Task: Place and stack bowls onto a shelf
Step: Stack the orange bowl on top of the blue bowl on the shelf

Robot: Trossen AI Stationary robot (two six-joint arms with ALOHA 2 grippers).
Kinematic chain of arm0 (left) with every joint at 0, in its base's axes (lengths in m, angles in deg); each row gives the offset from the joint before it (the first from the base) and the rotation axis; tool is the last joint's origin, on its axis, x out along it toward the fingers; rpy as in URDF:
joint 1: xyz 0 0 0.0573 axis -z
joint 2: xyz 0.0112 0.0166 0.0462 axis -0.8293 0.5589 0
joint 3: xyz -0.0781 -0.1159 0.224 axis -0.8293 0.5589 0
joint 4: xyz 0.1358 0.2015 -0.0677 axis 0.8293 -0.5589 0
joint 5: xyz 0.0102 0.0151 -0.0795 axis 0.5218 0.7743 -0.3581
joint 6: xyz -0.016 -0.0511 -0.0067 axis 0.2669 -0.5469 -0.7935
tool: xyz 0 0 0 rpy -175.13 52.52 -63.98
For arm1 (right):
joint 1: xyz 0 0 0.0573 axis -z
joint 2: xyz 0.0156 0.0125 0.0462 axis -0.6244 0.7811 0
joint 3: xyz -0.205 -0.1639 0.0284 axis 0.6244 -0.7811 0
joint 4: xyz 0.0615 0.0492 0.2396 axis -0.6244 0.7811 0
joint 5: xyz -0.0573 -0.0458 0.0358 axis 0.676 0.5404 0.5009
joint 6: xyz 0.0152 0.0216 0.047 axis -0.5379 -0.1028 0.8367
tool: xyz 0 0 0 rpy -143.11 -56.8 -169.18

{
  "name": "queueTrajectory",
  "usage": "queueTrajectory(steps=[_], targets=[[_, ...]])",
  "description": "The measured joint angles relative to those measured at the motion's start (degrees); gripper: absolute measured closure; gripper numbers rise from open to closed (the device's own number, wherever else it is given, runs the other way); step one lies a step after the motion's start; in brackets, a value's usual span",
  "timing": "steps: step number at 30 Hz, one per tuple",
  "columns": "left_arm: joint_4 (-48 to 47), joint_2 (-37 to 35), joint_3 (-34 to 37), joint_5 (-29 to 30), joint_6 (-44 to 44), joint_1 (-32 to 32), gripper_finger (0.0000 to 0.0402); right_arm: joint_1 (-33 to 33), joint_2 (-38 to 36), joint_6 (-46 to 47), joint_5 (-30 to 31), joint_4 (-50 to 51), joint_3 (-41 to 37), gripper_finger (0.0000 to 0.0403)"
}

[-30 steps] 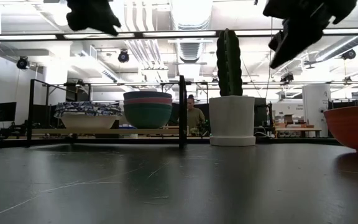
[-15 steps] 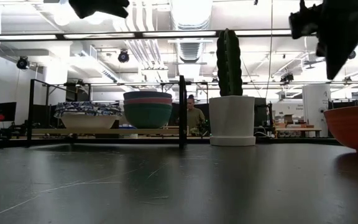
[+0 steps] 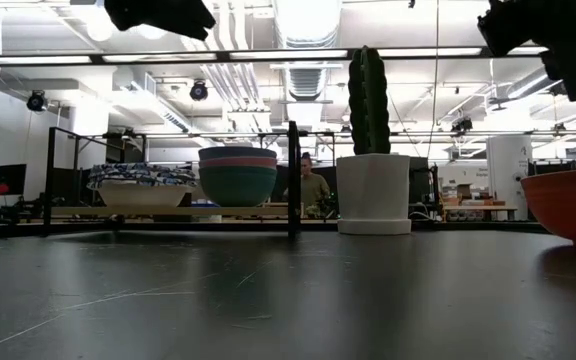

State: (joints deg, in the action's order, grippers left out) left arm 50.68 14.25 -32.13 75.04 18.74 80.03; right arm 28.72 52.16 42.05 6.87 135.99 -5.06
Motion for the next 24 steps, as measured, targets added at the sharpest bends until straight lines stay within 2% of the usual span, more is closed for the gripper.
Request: queueTrajectory(steps=[8, 13, 18, 24], targets=[[0.12, 0.07, 0.21, 8.06, -0.18, 5.65, 0.0268, -0.18, 1.65, 1.10, 1.49, 0.19, 0.88, 0.0268], [0.10, 0.07, 0.21, 8.86, -0.85, 7.20, 0.0268, -0.18, 3.59, 4.97, 2.99, 0.48, 0.94, 0.0218], [0.13, 0.07, 0.33, 8.91, -1.72, 8.10, 0.0268, -1.34, 6.67, 4.99, 2.05, -1.91, -0.09, 0.0208], [0.14, 0.07, 1.26, 8.94, -2.25, 9.09, 0.0268, -1.82, 13.00, 3.23, 3.88, -5.17, -1.46, 0.0223]])
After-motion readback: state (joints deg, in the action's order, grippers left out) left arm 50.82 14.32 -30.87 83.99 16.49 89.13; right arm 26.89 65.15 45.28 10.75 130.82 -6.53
